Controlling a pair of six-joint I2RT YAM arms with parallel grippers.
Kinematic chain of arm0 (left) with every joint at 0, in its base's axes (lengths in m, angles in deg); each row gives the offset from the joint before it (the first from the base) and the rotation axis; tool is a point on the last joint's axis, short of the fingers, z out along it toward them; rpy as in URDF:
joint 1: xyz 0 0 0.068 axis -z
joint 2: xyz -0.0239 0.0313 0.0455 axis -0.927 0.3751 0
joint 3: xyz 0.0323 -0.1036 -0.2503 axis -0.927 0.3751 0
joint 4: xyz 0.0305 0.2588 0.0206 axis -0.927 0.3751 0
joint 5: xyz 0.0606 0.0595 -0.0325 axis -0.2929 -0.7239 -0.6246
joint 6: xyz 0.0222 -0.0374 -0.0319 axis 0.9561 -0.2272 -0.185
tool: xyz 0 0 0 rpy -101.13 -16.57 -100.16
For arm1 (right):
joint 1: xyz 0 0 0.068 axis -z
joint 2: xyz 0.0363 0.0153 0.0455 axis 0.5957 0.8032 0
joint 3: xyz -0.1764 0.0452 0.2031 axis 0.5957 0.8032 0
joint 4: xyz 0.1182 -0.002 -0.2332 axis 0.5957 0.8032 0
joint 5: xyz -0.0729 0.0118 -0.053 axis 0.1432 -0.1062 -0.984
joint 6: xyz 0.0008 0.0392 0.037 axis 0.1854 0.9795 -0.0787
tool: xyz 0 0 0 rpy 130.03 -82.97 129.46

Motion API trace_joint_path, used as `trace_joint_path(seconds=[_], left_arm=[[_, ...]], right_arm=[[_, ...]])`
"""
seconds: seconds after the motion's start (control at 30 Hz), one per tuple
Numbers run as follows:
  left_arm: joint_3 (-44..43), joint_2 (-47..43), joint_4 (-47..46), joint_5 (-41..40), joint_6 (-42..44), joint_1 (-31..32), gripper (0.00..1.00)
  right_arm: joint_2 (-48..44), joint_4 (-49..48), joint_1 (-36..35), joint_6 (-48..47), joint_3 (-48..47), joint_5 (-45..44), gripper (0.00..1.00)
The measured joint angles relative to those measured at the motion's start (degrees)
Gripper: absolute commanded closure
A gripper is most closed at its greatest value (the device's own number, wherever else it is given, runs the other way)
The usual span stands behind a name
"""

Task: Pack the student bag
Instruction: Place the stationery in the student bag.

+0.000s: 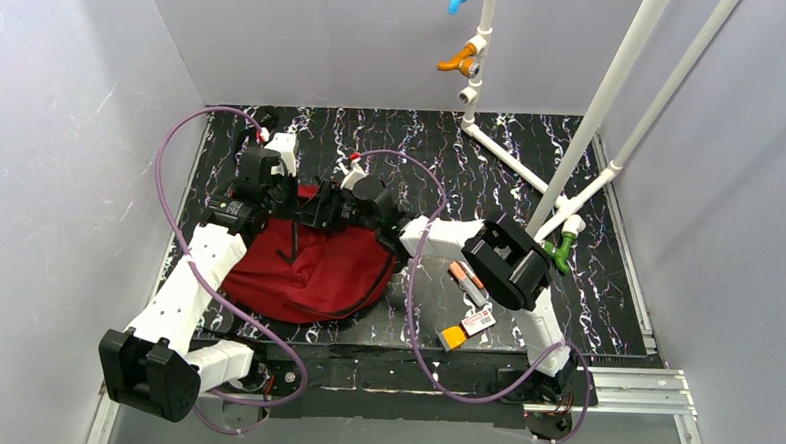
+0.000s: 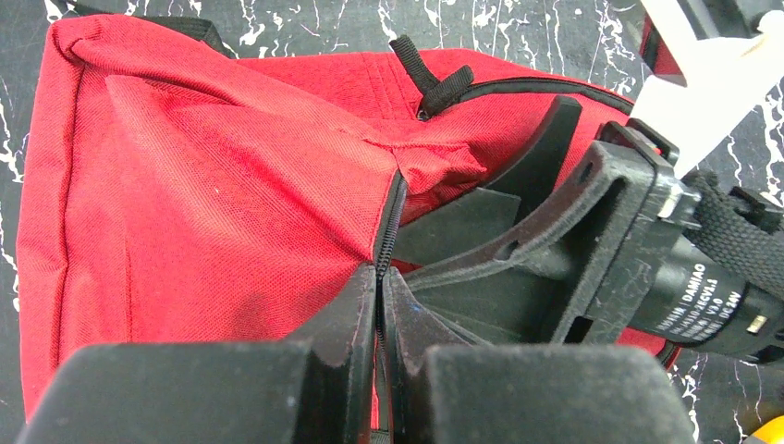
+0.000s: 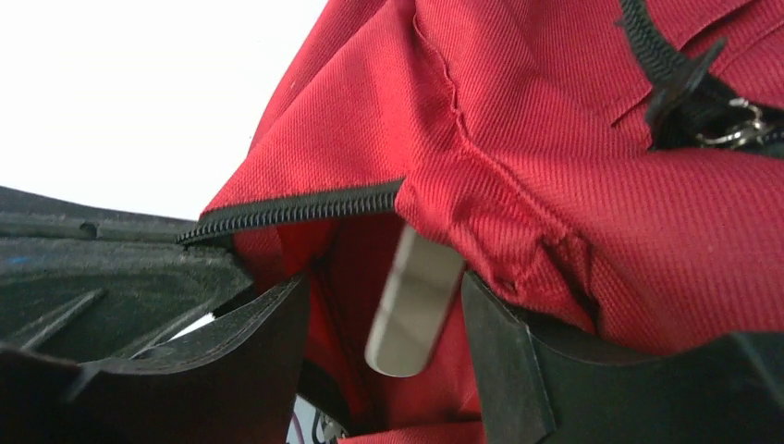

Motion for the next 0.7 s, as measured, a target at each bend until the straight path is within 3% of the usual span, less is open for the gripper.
trace_joint_path(seconds=[0.13,0.37,0.53,0.7], left_arm=[[0.00,0.00,-0.02,0.07,0.00,0.00,1.00],[0.00,0.00,-0.02,0.07,-0.15,0.00,1.00],[0.00,0.02,-0.02,0.11,-0.17,0.00,1.00],[0.00,0.52,0.15,1.18,0.04,0.00,1.00]], right_arm=[[-1.75,2.14,-0.17,-1.22,1.18,0.76,0.43],[-4.20,12.57,-1.09,-7.54,1.05,0.13,0.36],[-14.03,23.12,-1.33,-15.28,4.79,-3.19,0.36],[-27.04,37.48,-1.07,-23.43,8.04,-14.62,0.39]])
